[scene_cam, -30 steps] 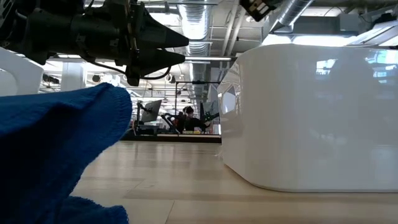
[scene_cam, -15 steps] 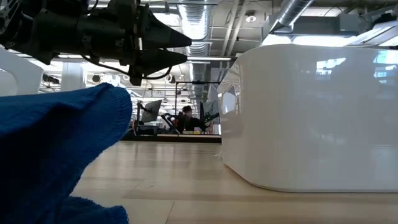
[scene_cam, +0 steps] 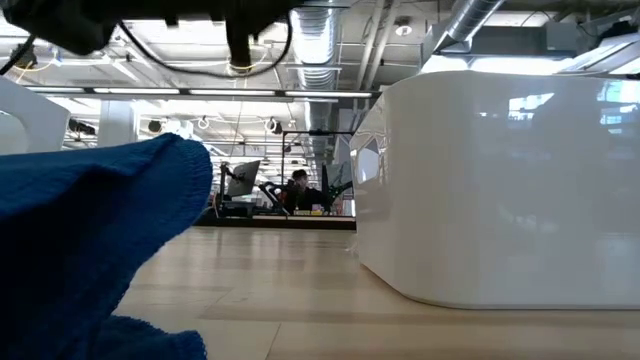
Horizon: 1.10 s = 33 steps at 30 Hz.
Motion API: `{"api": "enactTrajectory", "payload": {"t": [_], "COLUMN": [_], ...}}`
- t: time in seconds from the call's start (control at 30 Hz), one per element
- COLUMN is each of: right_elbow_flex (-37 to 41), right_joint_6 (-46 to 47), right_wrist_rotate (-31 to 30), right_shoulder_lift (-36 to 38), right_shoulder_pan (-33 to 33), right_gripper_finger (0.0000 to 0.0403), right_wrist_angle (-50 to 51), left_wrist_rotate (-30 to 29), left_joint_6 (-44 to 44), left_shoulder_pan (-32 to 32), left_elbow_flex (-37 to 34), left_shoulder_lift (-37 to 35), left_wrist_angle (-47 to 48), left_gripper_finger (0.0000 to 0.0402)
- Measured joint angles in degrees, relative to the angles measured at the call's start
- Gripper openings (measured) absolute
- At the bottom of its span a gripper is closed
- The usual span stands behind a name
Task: Pick & Place Toothbrushes
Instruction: Put the violet toothbrush into the right white bin
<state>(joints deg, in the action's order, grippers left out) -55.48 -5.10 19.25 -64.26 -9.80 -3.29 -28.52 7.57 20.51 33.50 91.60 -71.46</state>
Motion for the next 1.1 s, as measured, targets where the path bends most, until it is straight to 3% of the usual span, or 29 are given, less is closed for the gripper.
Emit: {"api": "enactTrajectory", "payload": {"t": [0.17, 0.47, 0.73, 1.1], "right_elbow_flex": [-0.1, -0.1, -0.1, -0.1], "right_joint_6": [0.5, 0.0, -2.1, -2.5], "right_wrist_rotate": [0.1, 0.1, 0.2, 0.0], "right_shoulder_lift": [0.2, 2.1, 4.1, 4.1], "right_shoulder_pan": [-0.4, -0.8, -0.8, 0.4], "right_gripper_finger": [0.0123, 0.0123, 0.0123, 0.0123], "right_wrist_angle": [2.5, 9.8, 14.0, 15.0], "left_wrist_rotate": [7.0, 4.0, 4.0, 8.0], "left_joint_6": [-0.8, -5.7, 12.4, 26.3], "left_shoulder_pan": [0.4, 2.7, 2.7, 2.1], "left_elbow_flex": [2.4, 8.5, 11.1, 16.5], "left_shoulder_lift": [-6.2, -12.0, -17.1, -16.9], "left_wrist_angle": [3.8, 24.7, 51.9, 73.6], "left_gripper_finger": [0.0186, 0.0186, 0.0186, 0.0186]}}
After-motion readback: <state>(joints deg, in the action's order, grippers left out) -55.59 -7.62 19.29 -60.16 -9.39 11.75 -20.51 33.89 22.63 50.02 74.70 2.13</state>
